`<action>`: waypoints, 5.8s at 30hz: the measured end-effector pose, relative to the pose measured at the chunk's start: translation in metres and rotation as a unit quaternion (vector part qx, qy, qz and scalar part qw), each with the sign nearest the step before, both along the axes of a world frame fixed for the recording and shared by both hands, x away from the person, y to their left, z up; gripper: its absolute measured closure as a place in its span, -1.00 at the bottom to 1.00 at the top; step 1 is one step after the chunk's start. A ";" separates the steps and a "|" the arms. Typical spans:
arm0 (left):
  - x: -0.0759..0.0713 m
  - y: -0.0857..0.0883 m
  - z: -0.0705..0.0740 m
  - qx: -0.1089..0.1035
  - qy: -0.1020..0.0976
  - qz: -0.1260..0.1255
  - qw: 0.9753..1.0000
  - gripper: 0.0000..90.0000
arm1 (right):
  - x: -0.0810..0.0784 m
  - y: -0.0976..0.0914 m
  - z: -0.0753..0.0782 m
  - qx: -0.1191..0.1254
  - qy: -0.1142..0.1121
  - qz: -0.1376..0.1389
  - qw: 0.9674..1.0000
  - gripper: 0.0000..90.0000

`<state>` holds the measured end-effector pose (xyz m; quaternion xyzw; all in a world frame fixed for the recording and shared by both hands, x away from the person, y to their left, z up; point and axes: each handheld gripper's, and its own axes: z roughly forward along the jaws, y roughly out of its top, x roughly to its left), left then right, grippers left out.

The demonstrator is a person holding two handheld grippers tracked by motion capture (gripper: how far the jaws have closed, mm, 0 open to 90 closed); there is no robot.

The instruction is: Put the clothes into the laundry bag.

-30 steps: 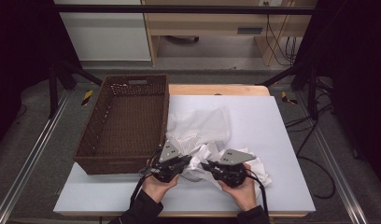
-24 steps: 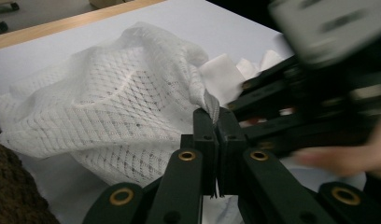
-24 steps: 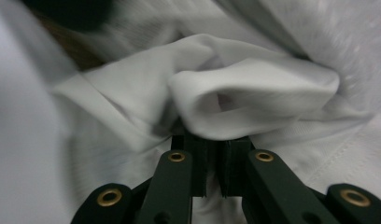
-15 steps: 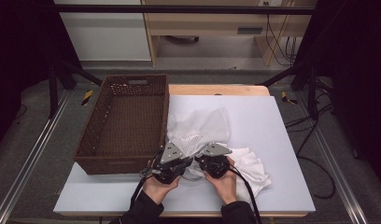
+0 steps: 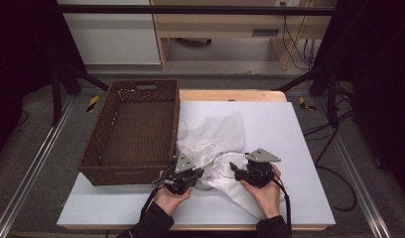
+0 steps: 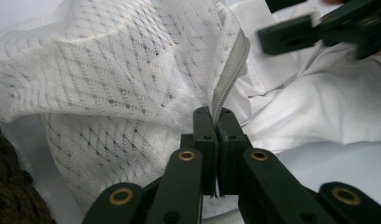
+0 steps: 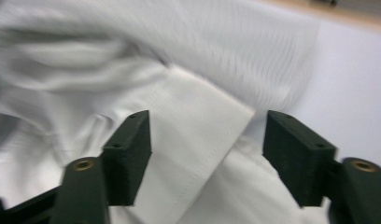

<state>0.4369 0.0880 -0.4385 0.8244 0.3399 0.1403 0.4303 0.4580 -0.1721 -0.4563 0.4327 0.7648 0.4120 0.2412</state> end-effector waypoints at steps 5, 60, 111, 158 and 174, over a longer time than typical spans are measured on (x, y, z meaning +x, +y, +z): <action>0.001 0.000 -0.001 0.002 0.001 0.000 1.000 0.96 | 0.013 0.004 -0.022 0.025 0.057 0.032 0.998 0.29; 0.005 0.007 0.005 -0.009 0.001 0.011 1.000 0.96 | 0.003 0.020 -0.017 0.058 0.031 0.043 0.997 -0.20; -0.005 0.000 0.008 -0.001 -0.010 -0.009 1.000 0.96 | -0.014 0.008 -0.021 0.016 0.063 0.062 0.996 0.90; -0.002 0.002 -0.010 0.021 0.006 -0.002 1.000 0.94 | -0.006 0.021 -0.029 -0.006 0.076 0.078 0.994 0.38; -0.014 0.000 0.047 -0.035 -0.033 -0.027 0.998 0.96 | -0.038 0.047 0.015 0.064 -0.045 0.163 0.984 0.84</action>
